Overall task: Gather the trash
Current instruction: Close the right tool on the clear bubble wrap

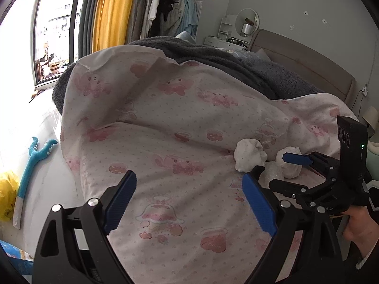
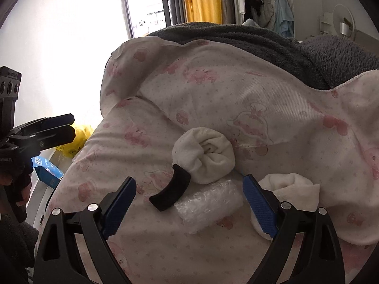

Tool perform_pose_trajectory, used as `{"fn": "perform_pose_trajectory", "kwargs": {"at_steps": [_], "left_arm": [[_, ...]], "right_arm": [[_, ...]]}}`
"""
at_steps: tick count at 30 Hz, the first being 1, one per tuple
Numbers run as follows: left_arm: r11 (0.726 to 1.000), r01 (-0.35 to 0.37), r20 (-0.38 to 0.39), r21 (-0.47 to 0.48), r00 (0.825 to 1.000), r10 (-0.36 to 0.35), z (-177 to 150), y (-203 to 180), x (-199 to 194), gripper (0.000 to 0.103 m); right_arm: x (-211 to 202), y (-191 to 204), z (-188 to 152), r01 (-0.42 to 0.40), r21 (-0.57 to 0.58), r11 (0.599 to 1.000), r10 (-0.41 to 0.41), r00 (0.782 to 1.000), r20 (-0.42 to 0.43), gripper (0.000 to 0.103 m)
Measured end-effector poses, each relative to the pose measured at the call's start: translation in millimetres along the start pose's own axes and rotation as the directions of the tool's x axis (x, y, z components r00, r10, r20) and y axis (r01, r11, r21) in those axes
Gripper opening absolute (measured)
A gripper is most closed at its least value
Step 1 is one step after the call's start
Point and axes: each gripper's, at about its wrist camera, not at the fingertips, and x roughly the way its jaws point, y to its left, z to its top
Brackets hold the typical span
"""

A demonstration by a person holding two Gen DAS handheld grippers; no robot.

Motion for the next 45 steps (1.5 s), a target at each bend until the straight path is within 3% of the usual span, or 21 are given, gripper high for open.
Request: {"fn": "perform_pose_trajectory", "kwargs": {"at_steps": [14,19,24,38,45], "left_arm": [[0.994,0.101,-0.054,0.035,0.994,-0.099,-4.0,-40.2,28.6,0.092],[0.991,0.129,-0.080,0.042,0.989,-0.125,-7.6,-52.2,38.0,0.091],[0.990,0.136,-0.094,0.032,0.987,-0.132,-8.5,-58.3,48.1,0.089],[0.989,0.129,-0.154,0.067,0.981,-0.117,-14.7,-88.6,77.8,0.065],[0.991,0.106,-0.197,0.084,0.976,-0.087,-17.5,-94.4,92.8,0.053]], "right_arm": [[14.8,-16.8,-14.0,-0.076,0.015,0.997,0.077,0.996,-0.053,0.092],[15.2,-20.8,-18.3,-0.094,0.018,0.995,0.095,0.993,-0.077,0.066],[4.5,-27.8,-19.4,-0.091,0.013,0.996,0.092,0.993,-0.071,0.065],[-48.6,-58.5,-17.5,-0.133,0.082,0.988,0.128,0.990,0.062,0.065],[-56.8,-69.4,-24.0,-0.122,0.094,0.988,0.116,0.991,0.069,0.065]]}}
